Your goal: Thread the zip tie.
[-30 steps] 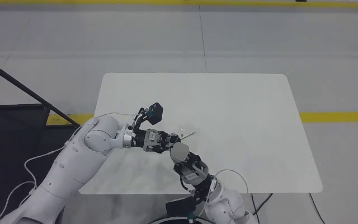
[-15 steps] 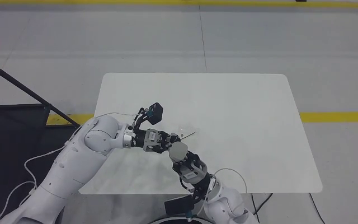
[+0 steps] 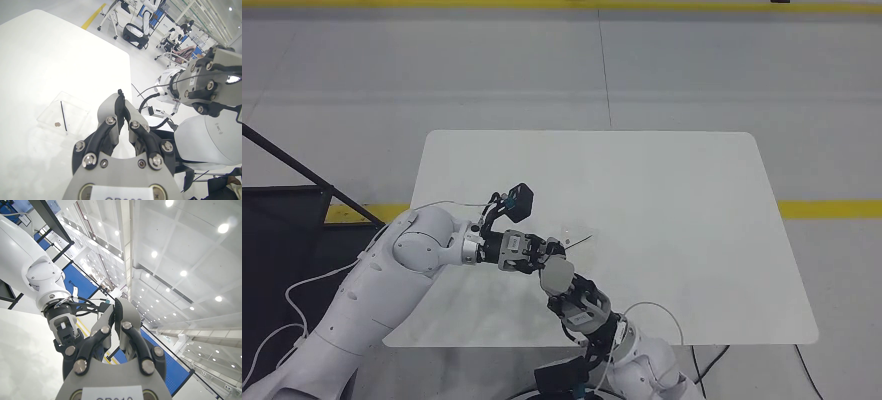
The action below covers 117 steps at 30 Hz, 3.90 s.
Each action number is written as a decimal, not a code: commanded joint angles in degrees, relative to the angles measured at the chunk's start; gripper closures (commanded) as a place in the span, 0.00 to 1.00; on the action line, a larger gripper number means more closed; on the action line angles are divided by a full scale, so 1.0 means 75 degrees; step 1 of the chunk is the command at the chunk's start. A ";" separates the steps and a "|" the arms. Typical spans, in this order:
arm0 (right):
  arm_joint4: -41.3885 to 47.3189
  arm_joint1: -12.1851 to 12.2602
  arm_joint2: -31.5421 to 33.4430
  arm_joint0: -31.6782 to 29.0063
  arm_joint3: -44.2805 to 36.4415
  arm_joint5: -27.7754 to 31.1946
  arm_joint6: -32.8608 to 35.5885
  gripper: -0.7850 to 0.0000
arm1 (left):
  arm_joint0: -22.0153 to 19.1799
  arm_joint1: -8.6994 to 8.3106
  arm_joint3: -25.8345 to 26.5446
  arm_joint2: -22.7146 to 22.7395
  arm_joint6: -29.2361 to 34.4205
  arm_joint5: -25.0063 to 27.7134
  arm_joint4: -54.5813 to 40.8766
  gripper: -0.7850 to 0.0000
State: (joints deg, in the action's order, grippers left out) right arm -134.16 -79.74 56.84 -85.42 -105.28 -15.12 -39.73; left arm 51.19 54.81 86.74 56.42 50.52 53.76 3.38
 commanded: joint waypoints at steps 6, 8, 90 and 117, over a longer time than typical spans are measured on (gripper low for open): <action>0.0650 0.0184 0.0532 0.0344 0.0015 0.1378 -0.1315 1.00 | 0.0000 0.0000 0.0000 0.0000 0.0000 0.0000 0.0000 1.00; 0.0641 0.0242 0.0696 0.0469 -0.0002 0.1784 -0.1553 1.00 | 0.0000 0.0000 0.0000 0.0000 0.0000 0.0000 0.0000 1.00; -0.1440 0.1443 0.1036 0.2775 0.0317 0.4564 -0.2990 1.00 | 0.0000 0.0000 0.0000 0.0000 0.0000 0.0000 0.0000 1.00; -0.1127 0.1661 0.0717 0.3032 0.0551 0.4320 -0.2926 1.00 | 0.0000 0.0000 0.0000 0.0000 0.0000 0.0000 0.0000 1.00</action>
State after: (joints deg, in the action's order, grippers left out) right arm -142.67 -67.34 62.36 -62.78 -101.21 17.29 -61.66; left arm 51.19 54.81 86.74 56.42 50.52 53.76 3.38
